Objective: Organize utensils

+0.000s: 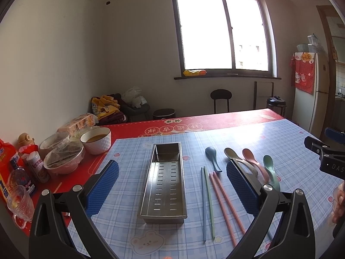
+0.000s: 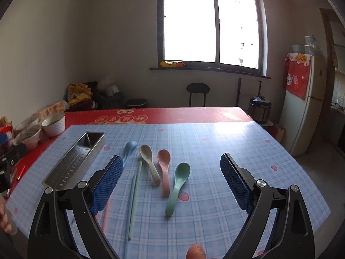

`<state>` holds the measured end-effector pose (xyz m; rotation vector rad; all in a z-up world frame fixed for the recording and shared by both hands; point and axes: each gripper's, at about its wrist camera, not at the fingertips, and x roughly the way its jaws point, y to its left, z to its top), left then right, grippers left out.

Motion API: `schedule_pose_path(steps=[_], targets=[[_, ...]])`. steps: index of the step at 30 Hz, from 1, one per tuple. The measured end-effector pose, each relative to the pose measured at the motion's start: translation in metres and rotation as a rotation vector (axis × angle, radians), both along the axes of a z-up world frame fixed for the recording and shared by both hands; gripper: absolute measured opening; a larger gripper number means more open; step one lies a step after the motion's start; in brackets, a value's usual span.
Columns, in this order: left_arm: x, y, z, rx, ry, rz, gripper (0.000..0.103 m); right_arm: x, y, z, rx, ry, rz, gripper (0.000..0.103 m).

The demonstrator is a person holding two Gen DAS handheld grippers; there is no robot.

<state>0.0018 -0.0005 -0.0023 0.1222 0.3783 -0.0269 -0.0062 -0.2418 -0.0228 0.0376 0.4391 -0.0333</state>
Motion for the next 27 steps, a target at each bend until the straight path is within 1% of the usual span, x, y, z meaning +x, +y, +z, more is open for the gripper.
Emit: schedule_pose_path(steps=[2,4,7,9,10,11,12,13,15,16,17,18,19,20,22,24,25,27], targets=[[0.004,0.003,-0.005,-0.004,0.017,-0.002,0.098,0.002,-0.002,-0.003,0.026,0.003,0.032,0.089],[0.009,0.008,-0.013,-0.018,0.051,-0.005,0.097,0.005,-0.006,-0.008,0.059,0.004,0.072,0.089],[0.017,0.017,-0.030,-0.038,0.111,-0.014,0.095,0.017,-0.012,-0.022,0.086,0.046,0.077,0.089],[0.022,0.020,-0.042,-0.046,0.150,-0.032,0.082,0.025,-0.018,-0.034,0.114,0.083,0.088,0.089],[0.025,0.020,-0.047,-0.050,0.175,-0.043,0.079,0.030,-0.020,-0.040,0.130,0.099,0.096,0.089],[0.028,0.020,-0.052,-0.055,0.196,-0.054,0.073,0.034,-0.022,-0.045,0.142,0.113,0.105,0.089],[0.031,0.020,-0.058,-0.059,0.214,-0.066,0.067,0.037,-0.023,-0.050,0.145,0.126,0.113,0.088],[0.034,0.018,-0.062,-0.062,0.231,-0.080,0.063,0.041,-0.023,-0.055,0.135,0.135,0.114,0.088],[0.041,0.013,-0.070,-0.067,0.261,-0.118,0.046,0.047,-0.020,-0.062,0.096,0.140,0.107,0.088],[0.045,0.010,-0.073,-0.072,0.279,-0.143,0.040,0.049,-0.019,-0.065,0.081,0.140,0.113,0.088],[0.050,0.007,-0.077,-0.080,0.300,-0.168,0.030,0.052,-0.019,-0.069,0.071,0.142,0.118,0.088],[0.057,0.002,-0.081,-0.087,0.326,-0.197,0.022,0.055,-0.019,-0.072,0.067,0.145,0.120,0.080],[0.063,-0.003,-0.085,-0.088,0.352,-0.223,0.020,0.060,-0.021,-0.075,0.067,0.155,0.119,0.073],[0.070,-0.010,-0.088,-0.078,0.373,-0.238,0.018,0.066,-0.022,-0.078,0.073,0.169,0.117,0.070],[0.084,-0.023,-0.094,-0.038,0.411,-0.261,0.018,0.073,-0.029,-0.084,0.102,0.178,0.120,0.069],[0.102,-0.033,-0.102,0.003,0.466,-0.274,0.018,0.079,-0.034,-0.088,0.121,0.185,0.128,0.064],[0.112,-0.035,-0.105,0.016,0.498,-0.277,0.018,0.082,-0.036,-0.089,0.124,0.186,0.132,0.063],[0.131,-0.036,-0.114,0.027,0.558,-0.275,0.014,0.086,-0.039,-0.090,0.129,0.181,0.136,0.061]])
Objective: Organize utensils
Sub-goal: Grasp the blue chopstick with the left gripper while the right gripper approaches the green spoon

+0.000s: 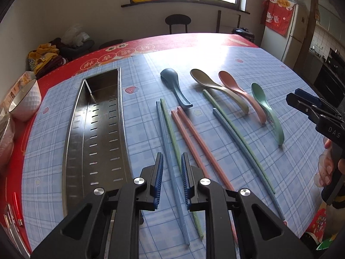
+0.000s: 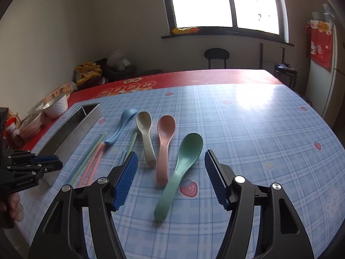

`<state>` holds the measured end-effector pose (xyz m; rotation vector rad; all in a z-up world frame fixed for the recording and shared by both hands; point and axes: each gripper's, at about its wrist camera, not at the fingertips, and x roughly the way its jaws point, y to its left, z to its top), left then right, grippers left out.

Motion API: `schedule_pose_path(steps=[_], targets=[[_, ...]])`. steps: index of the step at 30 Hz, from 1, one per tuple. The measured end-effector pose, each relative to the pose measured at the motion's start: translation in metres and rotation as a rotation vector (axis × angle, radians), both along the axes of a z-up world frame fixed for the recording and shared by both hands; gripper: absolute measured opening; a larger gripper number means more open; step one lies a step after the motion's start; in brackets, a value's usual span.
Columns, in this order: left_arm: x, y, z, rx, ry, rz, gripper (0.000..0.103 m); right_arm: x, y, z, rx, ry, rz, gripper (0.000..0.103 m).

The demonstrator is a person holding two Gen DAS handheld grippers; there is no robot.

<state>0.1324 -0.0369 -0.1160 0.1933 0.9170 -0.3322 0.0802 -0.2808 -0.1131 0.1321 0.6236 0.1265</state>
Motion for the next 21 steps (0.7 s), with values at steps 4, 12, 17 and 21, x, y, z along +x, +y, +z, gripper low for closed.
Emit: schedule_pose_path(steps=[4,12,17,21], targets=[[0.026,-0.008,-0.014,0.048,0.073,0.001,0.010,0.007,-0.007,-0.004,0.033,-0.001,0.011,0.060],[0.051,-0.020,-0.029,0.138,0.123,-0.003,0.008,0.015,-0.018,-0.011,0.078,0.005,0.015,0.060],[0.057,-0.026,-0.033,0.171,0.127,0.001,0.008,0.019,-0.021,-0.014,0.099,0.008,0.028,0.060],[0.058,-0.025,-0.033,0.164,0.133,0.014,0.008,0.020,-0.022,-0.016,0.112,0.005,0.035,0.060]])
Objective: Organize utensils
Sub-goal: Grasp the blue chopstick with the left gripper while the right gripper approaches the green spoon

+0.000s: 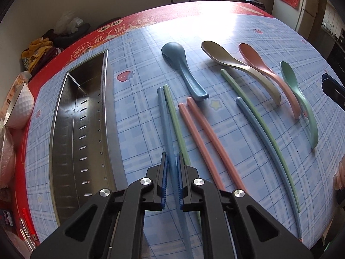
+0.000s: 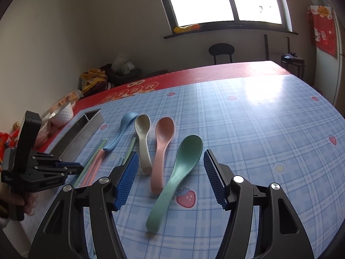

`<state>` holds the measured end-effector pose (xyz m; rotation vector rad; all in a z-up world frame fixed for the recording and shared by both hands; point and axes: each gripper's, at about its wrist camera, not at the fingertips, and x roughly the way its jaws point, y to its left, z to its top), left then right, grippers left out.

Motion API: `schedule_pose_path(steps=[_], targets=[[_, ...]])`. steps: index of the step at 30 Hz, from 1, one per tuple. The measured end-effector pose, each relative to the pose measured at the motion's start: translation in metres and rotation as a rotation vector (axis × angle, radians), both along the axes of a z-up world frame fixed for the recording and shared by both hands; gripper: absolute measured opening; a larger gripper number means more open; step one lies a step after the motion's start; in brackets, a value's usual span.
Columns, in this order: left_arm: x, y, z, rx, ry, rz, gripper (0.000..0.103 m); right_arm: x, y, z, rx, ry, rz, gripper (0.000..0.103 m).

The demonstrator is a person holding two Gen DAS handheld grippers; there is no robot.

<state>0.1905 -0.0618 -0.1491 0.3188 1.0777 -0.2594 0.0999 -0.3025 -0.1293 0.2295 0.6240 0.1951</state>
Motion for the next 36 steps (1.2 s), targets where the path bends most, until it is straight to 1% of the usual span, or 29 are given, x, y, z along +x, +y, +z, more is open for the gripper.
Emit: schedule_pose_path(steps=[6,9,13,19,27,31,34,36], targets=[[-0.021,-0.004,0.000,-0.033,0.006,0.031,0.007,0.000,-0.005,-0.003,0.038,-0.008,0.009,0.060],[-0.034,-0.002,0.000,-0.076,0.027,0.063,0.007,0.002,-0.012,-0.008,0.075,0.009,0.032,0.060],[-0.051,-0.004,-0.001,-0.089,0.013,0.089,0.007,0.006,-0.017,-0.012,0.124,0.031,0.044,0.059],[-0.061,-0.003,-0.003,-0.114,-0.012,0.116,0.007,0.008,-0.012,-0.014,0.116,0.042,0.055,0.059],[-0.067,0.007,-0.003,-0.180,-0.034,0.099,0.007,0.014,-0.012,-0.019,0.116,0.080,0.054,0.059],[-0.070,0.008,-0.004,-0.184,-0.049,0.068,0.007,0.015,-0.012,-0.021,0.116,0.089,0.049,0.058],[-0.076,0.007,-0.005,-0.165,-0.087,0.036,0.008,0.015,-0.014,-0.022,0.122,0.089,0.043,0.058],[-0.077,0.006,-0.005,-0.162,-0.095,0.028,0.008,0.013,-0.015,-0.022,0.125,0.085,0.037,0.058]])
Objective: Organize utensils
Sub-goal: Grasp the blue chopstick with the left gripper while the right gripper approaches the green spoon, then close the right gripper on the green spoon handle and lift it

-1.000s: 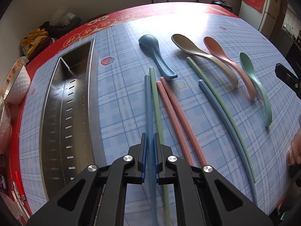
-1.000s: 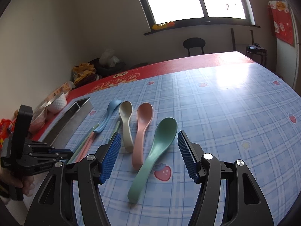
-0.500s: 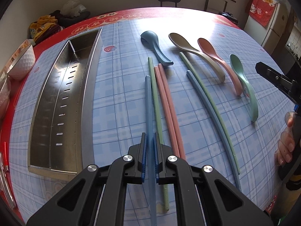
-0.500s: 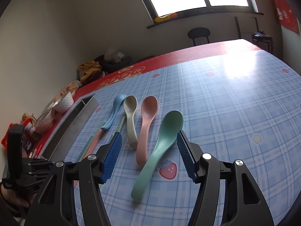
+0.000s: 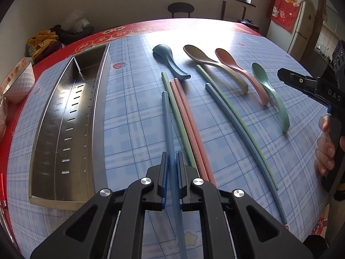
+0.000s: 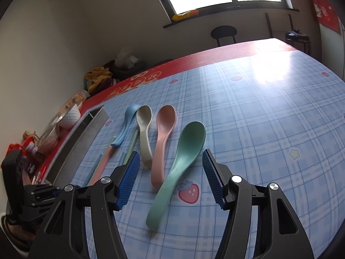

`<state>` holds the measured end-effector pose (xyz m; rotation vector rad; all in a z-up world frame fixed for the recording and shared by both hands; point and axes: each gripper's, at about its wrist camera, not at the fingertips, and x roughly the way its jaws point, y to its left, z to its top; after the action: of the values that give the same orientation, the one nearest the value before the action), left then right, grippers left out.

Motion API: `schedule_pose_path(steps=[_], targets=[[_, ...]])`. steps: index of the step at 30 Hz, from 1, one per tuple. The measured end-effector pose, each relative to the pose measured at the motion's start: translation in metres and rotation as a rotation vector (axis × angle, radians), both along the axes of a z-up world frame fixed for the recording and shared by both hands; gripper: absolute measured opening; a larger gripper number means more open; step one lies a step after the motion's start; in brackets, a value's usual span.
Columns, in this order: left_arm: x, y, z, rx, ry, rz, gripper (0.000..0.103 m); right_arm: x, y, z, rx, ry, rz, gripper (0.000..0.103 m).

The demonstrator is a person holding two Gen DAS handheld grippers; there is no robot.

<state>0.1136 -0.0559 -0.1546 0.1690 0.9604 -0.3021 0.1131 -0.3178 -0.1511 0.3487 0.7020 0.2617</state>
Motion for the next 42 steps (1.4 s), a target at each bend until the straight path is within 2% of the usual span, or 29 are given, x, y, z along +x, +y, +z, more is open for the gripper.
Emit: schedule_pose_path(steps=[7,12,16,23,29,33,42], targets=[[-0.001,0.005,-0.001,-0.028,-0.022,-0.044,0.008,-0.004,-0.005,0.000,0.009,-0.006,-0.021,0.058],[-0.009,0.000,-0.003,0.009,-0.083,-0.070,0.008,-0.002,-0.005,-0.001,0.013,0.002,-0.012,0.058],[-0.009,-0.001,-0.003,0.013,-0.089,-0.073,0.008,0.000,0.001,-0.002,-0.005,0.013,0.008,0.058],[-0.006,0.014,0.001,-0.082,-0.084,-0.068,0.007,0.011,0.008,-0.007,0.000,0.060,0.045,0.058],[-0.012,0.016,0.007,-0.104,-0.133,-0.073,0.006,0.012,0.007,-0.010,0.012,0.102,0.036,0.058],[-0.013,0.023,0.011,-0.148,-0.148,-0.068,0.006,0.011,0.002,-0.016,0.035,0.177,0.013,0.053],[-0.017,0.026,0.014,-0.189,-0.160,-0.085,0.007,0.012,0.010,-0.028,0.108,0.240,0.053,0.031]])
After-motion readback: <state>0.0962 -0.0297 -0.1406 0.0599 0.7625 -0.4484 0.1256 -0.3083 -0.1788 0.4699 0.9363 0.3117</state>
